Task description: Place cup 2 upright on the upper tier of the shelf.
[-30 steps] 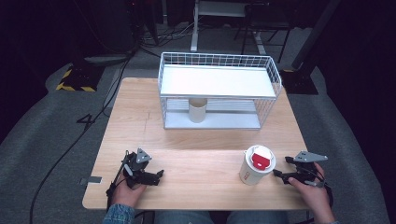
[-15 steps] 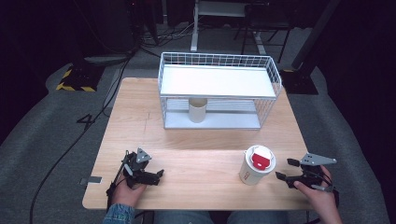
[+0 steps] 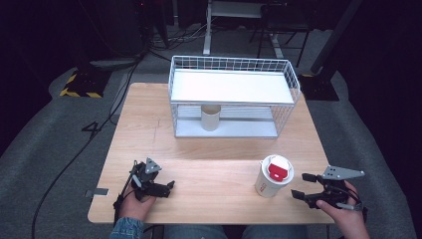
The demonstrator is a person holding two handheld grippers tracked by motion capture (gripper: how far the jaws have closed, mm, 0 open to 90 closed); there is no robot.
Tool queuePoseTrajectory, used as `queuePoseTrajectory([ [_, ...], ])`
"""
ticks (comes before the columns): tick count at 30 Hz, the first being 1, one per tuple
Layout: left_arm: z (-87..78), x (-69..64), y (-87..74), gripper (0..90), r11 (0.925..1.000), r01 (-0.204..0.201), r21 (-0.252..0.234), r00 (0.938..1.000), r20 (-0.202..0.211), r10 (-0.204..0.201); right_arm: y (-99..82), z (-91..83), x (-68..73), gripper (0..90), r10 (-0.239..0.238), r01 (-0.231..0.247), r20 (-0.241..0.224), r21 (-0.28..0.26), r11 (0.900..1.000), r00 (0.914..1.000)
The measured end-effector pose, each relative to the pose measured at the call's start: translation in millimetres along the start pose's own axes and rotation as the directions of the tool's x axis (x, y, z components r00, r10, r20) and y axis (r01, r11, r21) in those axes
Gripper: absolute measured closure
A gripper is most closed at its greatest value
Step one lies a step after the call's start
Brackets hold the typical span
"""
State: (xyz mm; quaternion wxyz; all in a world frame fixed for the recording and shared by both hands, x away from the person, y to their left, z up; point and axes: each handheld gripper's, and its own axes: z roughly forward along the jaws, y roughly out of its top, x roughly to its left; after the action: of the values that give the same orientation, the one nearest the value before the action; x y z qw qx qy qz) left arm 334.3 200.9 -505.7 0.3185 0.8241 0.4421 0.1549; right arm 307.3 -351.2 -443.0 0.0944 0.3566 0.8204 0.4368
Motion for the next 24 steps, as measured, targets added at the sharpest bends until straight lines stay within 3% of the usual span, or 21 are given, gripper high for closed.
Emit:
queuePoseTrajectory([
  [14, 0.0, -0.1, -0.1, 0.2, 1.0, 0.001, 0.0, 1.0, 0.001, -0.001, 10.5, 7.5, 17.1, 14.9, -0.073, 0.065, -0.074, -0.107, 0.9921, 0.9945],
  [20, 0.2, -0.2, -0.1, 0.3, 1.0, 0.0, -0.003, 1.0, -0.002, 0.0, 12.6, 20.5, 20.6, 14.9, -0.069, 0.056, -0.115, -0.111, 0.9922, 0.9909],
  [24, -0.1, -0.9, -0.4, 0.5, 1.0, 0.005, -0.003, 1.0, -0.005, -0.005, 14.5, 28.9, 23.2, 14.6, -0.072, 0.059, -0.114, -0.108, 0.9923, 0.9908],
])
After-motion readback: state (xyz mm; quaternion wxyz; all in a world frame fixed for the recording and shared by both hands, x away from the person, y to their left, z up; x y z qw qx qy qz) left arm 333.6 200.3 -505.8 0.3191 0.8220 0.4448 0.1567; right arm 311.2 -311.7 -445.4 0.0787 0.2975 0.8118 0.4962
